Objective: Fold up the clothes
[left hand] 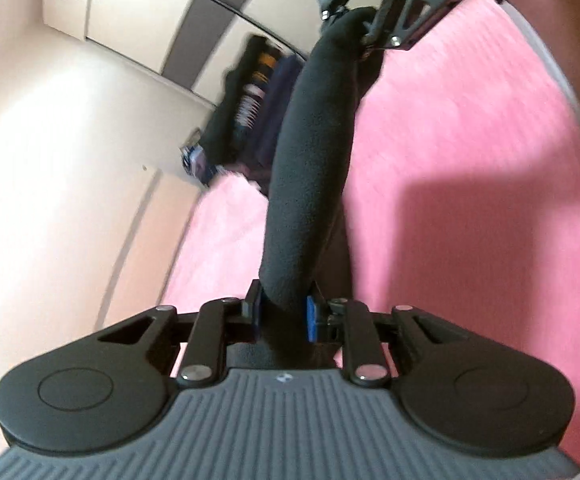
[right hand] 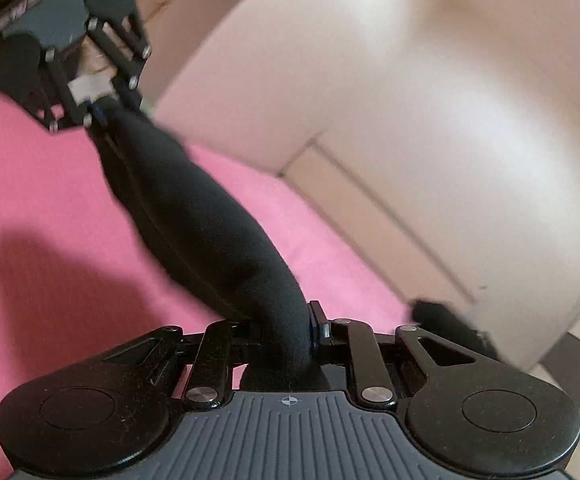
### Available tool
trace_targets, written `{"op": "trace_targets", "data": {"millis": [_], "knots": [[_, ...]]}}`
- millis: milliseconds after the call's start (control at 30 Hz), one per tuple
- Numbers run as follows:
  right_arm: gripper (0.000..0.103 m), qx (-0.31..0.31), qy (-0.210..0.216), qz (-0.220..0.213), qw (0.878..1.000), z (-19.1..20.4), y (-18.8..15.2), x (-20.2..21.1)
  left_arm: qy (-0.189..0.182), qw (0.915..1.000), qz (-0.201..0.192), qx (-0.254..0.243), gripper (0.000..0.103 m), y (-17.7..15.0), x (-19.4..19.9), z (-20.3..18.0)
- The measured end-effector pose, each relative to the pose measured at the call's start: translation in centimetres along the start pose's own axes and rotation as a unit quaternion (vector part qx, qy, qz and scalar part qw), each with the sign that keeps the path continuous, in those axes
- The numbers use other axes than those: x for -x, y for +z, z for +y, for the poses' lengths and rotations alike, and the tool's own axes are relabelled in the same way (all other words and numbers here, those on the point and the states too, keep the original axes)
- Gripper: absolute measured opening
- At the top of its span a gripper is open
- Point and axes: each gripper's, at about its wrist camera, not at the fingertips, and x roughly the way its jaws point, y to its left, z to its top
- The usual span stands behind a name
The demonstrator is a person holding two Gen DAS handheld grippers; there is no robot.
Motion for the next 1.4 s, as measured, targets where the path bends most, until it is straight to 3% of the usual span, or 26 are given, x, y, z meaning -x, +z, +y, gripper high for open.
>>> {"op": "trace_targets", "data": {"millis": [167,233,300,367,500,600,700,767,833,1000,1100,1167,1200,1233,1267,1300,1333,1400], "knots": [[0.018,0.016,0.096,0.074,0.993,10.7,-6.0,0.8,-0.079,0.9939,0.069,0.033,0.023,-4.0,2.2,-12.4],[0.021,0.021,0.106,0.095,0.990,13.9,-7.6,2.0,-0.113,0.9870,0.097,0.059,0.025,-5.5,2.7,-16.6],[0.031,-0.005,0.101,0.113,0.988,14.9,-8.2,3.5,-0.103,0.9850,0.109,0.084,0.026,-6.4,3.9,-19.2],[0.034,-0.059,0.095,0.118,0.987,14.2,-8.7,5.1,-0.095,0.9802,0.117,0.128,0.028,-7.0,5.3,-19.7],[0.045,-0.157,0.067,0.123,0.978,11.2,-9.3,8.0,-0.105,0.9532,0.122,0.256,0.027,-9.0,8.0,-16.7],[0.045,-0.240,0.054,0.117,0.962,8.9,-9.6,9.0,-0.095,0.9302,0.113,0.336,0.027,-10.7,8.7,-13.4],[0.047,-0.311,0.055,0.110,0.943,5.7,-10.1,7.0,-0.071,0.9080,0.100,0.401,0.029,-12.1,8.1,-9.7],[0.052,-0.353,0.065,0.100,0.928,3.8,-9.5,5.7,-0.070,0.8908,0.089,0.440,0.036,-12.8,6.1,-7.4],[0.072,-0.383,0.073,0.089,0.917,1.8,-9.1,3.9,-0.073,0.8725,0.078,0.477,0.040,-13.2,3.7,-5.3],[0.072,-0.416,0.088,0.086,0.901,-1.3,-8.6,-2.2,-0.111,0.8267,0.073,0.547,0.040,-14.3,-3.5,-2.5],[0.071,-0.443,0.092,0.097,0.887,-2.2,-9.6,-5.2,-0.144,0.8066,0.086,0.567,0.036,-14.8,-8.1,-2.1],[0.071,-0.469,0.094,0.107,0.872,-2.3,-10.9,-7.3,-0.182,0.7995,0.102,0.563,0.031,-14.9,-10.6,-2.3],[0.069,-0.481,0.095,0.114,0.864,-2.4,-11.3,-8.2,-0.197,0.7976,0.110,0.559,0.021,-15.0,-11.6,-2.5],[0.035,-0.492,0.096,0.122,0.856,-2.4,-11.8,-8.8,-0.201,0.8008,0.116,0.552,0.015,-15.0,-12.1,-2.9],[0.011,-0.500,0.097,0.130,0.851,-2.3,-12.1,-9.1,-0.203,0.8037,0.121,0.546,0.013,-15.0,-12.6,-3.2],[0.004,-0.503,0.095,0.138,0.848,-2.2,-12.3,-9.3,-0.199,0.8050,0.118,0.547,0.009,-15.1,-12.5,-3.3],[0.003,-0.502,0.092,0.145,0.847,-2.1,-12.3,-9.4,-0.194,0.8040,0.114,0.550,0.002,-15.3,-12.2,-3.3],[0.002,-0.485,0.087,0.133,0.860,-2.4,-11.2,-8.3,-0.177,0.8058,0.099,0.556,0.002,-15.1,-11.0,-3.0]]}}
